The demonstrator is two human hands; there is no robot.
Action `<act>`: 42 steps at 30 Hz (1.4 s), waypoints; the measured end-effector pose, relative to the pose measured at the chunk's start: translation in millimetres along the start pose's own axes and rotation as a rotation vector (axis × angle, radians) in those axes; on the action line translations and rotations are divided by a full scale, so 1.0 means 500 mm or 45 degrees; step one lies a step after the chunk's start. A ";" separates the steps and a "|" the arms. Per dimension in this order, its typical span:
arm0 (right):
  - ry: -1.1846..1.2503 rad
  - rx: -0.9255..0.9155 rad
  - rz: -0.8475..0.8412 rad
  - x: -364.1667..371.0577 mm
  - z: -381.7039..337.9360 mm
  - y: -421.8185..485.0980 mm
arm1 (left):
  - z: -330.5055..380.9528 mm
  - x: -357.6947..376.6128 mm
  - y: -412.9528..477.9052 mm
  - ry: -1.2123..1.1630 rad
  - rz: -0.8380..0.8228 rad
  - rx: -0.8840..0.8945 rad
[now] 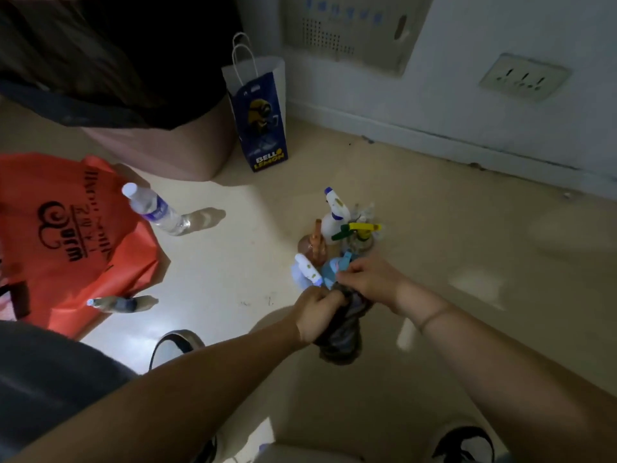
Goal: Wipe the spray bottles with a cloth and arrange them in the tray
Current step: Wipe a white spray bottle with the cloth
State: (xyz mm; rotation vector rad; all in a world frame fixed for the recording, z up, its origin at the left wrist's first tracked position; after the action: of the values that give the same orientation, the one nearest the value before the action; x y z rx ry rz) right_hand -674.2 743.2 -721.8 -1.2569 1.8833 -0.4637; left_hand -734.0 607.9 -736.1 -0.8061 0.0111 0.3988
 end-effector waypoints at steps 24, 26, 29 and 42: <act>-0.088 0.055 0.419 0.169 0.011 0.050 | -0.159 -0.174 0.101 -0.042 0.393 -0.190; 0.045 0.085 0.419 0.179 0.015 0.059 | -0.165 -0.183 0.103 -0.051 0.416 -0.201; 0.193 0.074 0.439 0.195 0.019 0.075 | -0.172 -0.189 0.105 -0.061 0.416 -0.213; 0.117 -0.277 0.521 0.069 -0.055 -0.054 | -0.029 -0.212 -0.014 0.013 0.488 0.020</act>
State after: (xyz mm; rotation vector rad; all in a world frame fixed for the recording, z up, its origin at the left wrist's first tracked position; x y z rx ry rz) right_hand -686.1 697.1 -701.3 -0.9567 2.2468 -0.1015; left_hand -827.7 556.9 -724.3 -0.7906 0.1801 0.7552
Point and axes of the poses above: each hand's wrist, its own y-axis towards the middle knuckle, its own x-axis out of the palm, z = x × y, the point moved 5 cm from there along y, towards the middle knuckle
